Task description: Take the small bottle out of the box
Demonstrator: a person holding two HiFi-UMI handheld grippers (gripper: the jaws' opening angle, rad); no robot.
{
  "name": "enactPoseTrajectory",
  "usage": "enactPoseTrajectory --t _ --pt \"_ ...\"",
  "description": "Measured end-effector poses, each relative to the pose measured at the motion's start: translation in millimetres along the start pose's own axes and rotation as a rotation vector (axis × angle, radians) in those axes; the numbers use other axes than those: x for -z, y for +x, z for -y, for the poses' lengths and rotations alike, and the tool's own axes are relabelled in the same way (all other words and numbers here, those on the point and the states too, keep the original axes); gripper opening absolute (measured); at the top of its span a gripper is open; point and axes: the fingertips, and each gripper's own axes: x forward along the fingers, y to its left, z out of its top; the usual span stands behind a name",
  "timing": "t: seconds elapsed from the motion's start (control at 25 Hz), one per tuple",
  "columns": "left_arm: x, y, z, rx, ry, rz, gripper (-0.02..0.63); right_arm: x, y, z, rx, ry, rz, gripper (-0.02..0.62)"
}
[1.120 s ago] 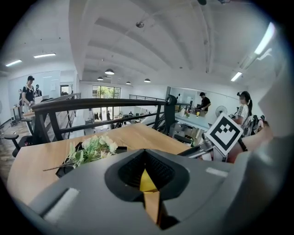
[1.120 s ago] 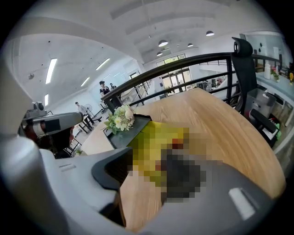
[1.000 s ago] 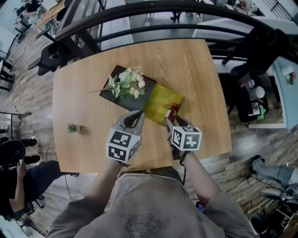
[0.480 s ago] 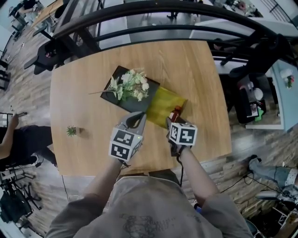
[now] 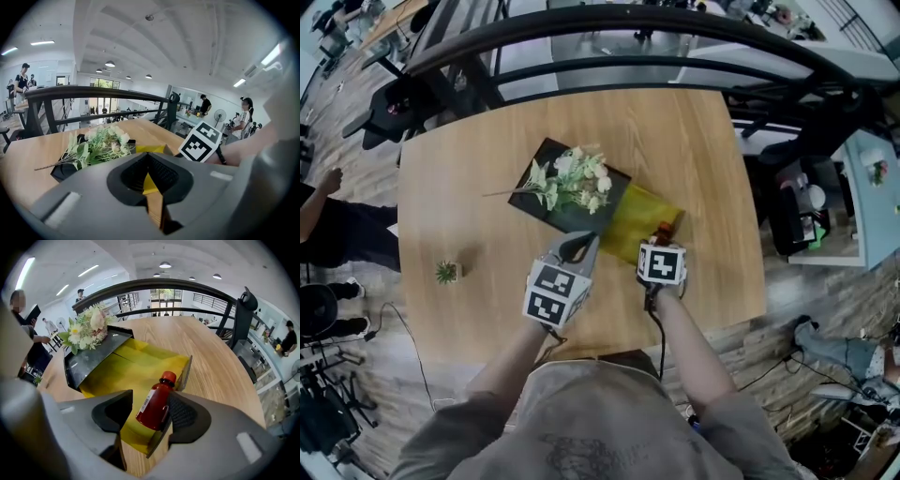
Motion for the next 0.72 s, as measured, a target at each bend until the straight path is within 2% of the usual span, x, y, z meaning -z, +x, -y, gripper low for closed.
enactPoseTrajectory --t 0.2,0.36,0.52,0.6,0.72 --pt "9.2 2.4 -4.9 0.018 -0.018 -0.020 0.002 3.1 16.0 7.0 -0.002 0.009 -0.038 0.222" --pt "5.6 3.1 -4.6 0.028 -0.019 -0.015 0.000 38.9 9.4 2.1 -0.020 -0.006 -0.228 0.233" --pt "6.0 7.0 -5.4 0.038 -0.013 -0.014 0.002 4.8 14.2 -0.9 0.024 -0.297 -0.097 0.232" --pt "6.2 7.2 -5.7 0.041 -0.015 -0.016 0.002 0.4 16.7 -3.3 0.029 -0.336 -0.101 0.232" --pt "8.4 4.0 -6.7 0.042 -0.025 -0.024 0.000 3.6 24.7 -1.3 0.022 -0.307 -0.141 0.232"
